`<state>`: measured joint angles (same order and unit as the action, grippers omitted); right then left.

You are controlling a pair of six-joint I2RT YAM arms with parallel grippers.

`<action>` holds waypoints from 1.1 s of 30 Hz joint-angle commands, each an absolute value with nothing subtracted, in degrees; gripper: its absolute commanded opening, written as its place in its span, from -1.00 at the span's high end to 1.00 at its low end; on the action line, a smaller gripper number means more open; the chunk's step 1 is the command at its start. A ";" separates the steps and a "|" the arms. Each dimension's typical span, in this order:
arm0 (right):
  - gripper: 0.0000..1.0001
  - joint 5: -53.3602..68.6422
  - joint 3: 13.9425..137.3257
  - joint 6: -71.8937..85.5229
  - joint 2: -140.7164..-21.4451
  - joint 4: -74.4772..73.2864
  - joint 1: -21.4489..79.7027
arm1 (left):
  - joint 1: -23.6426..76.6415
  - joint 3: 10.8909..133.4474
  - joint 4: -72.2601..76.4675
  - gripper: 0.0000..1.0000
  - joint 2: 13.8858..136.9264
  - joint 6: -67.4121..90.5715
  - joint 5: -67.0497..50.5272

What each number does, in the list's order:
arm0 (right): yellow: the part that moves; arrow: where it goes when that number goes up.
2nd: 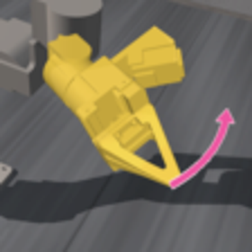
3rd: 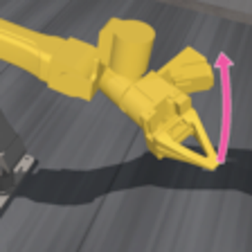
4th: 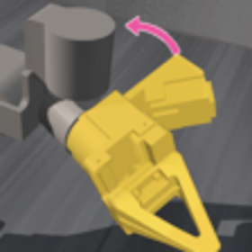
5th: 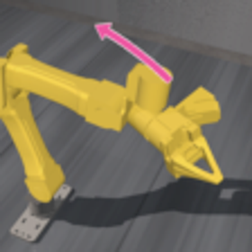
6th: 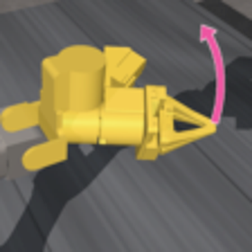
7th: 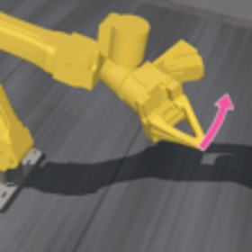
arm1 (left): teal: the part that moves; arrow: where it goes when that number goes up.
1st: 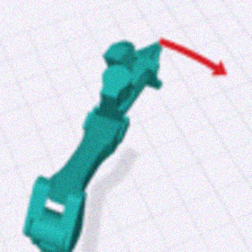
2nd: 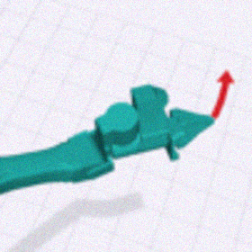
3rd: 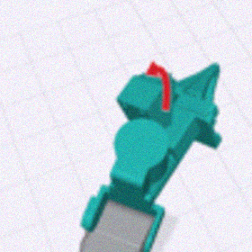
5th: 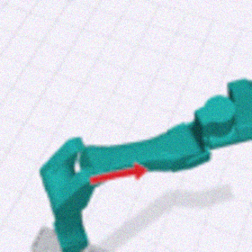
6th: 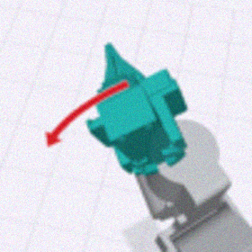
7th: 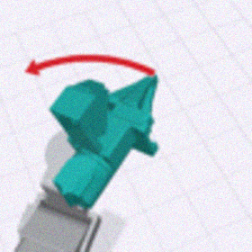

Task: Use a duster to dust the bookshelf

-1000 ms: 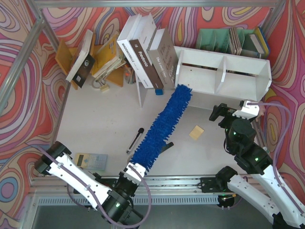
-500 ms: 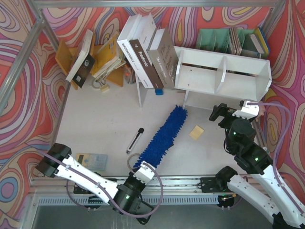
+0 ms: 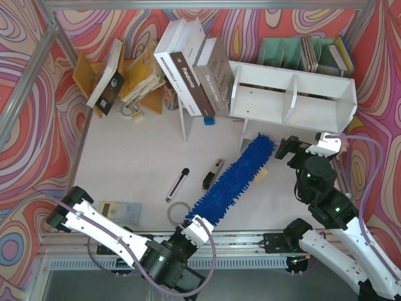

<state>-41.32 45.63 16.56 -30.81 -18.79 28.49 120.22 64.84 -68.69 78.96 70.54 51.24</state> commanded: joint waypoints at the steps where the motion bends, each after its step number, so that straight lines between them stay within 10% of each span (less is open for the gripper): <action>1: -0.79 -42.16 45.71 16.42 -29.96 -19.02 28.41 | 120.71 70.35 -75.69 1.00 76.88 67.30 60.62; 17: -0.78 -44.21 45.41 16.91 -26.29 -18.81 28.43 | 119.78 84.96 -87.09 1.00 72.23 64.41 77.22; 33: -0.79 -43.60 45.26 16.45 -27.29 -18.55 28.44 | 97.40 102.48 -56.13 1.00 71.12 16.25 70.95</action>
